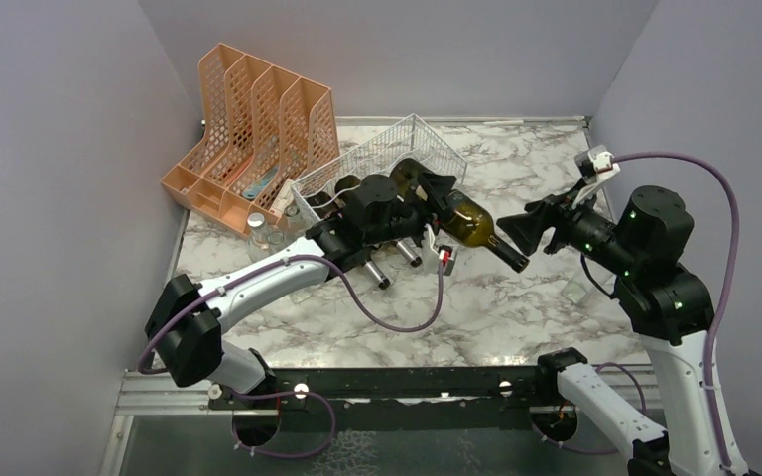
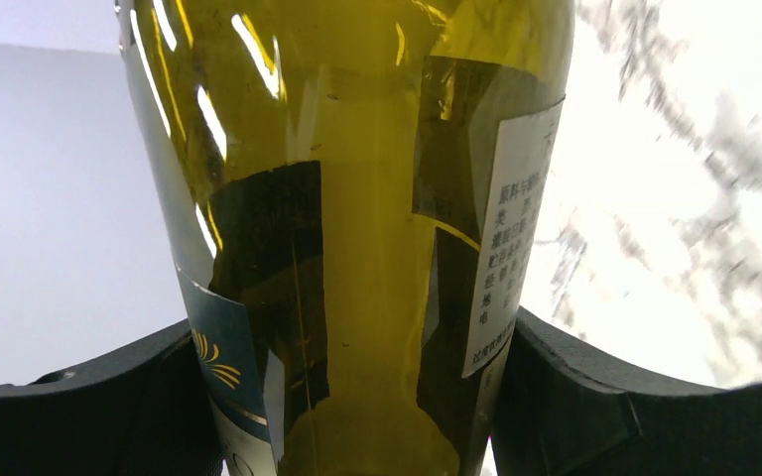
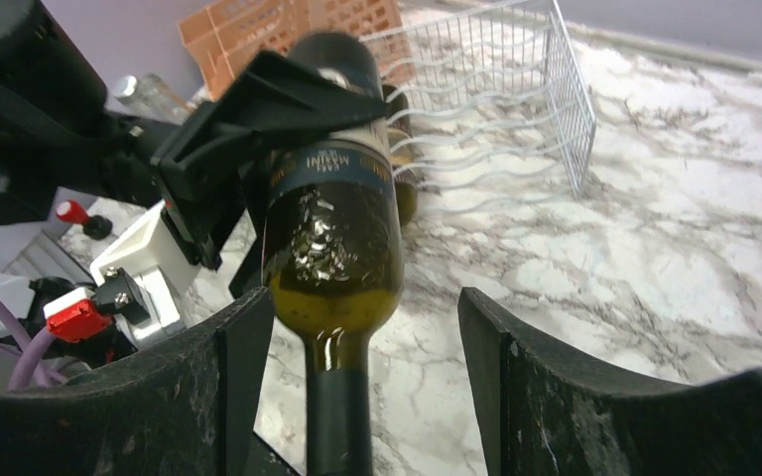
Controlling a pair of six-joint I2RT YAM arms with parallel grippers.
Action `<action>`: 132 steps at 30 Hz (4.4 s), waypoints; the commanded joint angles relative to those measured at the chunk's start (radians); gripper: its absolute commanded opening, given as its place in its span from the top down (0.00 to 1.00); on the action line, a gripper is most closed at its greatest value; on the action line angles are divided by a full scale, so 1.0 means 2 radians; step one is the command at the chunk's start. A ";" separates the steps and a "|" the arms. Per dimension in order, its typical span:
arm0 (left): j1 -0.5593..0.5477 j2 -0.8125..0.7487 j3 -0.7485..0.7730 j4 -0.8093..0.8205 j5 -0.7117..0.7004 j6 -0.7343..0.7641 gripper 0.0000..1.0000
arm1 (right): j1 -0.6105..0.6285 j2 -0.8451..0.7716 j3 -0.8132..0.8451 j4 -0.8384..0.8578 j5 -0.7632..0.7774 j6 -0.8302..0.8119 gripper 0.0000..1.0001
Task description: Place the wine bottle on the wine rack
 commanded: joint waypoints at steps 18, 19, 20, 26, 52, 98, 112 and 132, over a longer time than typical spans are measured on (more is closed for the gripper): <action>0.006 0.037 0.139 -0.102 -0.002 0.243 1.00 | 0.000 0.017 -0.110 -0.020 -0.059 -0.007 0.30; 0.006 0.038 0.142 -0.103 0.000 0.243 1.00 | 0.000 0.020 -0.114 -0.016 -0.062 -0.005 0.30; 0.005 0.039 0.143 -0.104 0.000 0.244 1.00 | 0.000 0.023 -0.118 -0.011 -0.065 -0.004 0.31; 0.003 0.045 0.151 -0.107 0.002 0.242 1.00 | 0.000 0.044 -0.142 0.021 -0.093 0.007 0.36; -0.001 0.029 0.088 -0.029 -0.011 0.195 0.02 | 0.000 0.036 -0.160 0.104 -0.049 0.041 0.99; -0.001 -0.052 0.094 -0.090 -0.283 -0.665 0.01 | 0.001 0.132 -0.309 0.215 -0.076 0.107 0.99; -0.002 -0.105 0.085 -0.099 -0.271 -0.667 0.01 | 0.049 0.190 -0.282 0.233 -0.083 0.090 0.99; -0.002 -0.131 0.067 -0.101 -0.267 -0.670 0.01 | 0.090 0.315 -0.263 0.448 -0.015 0.084 0.99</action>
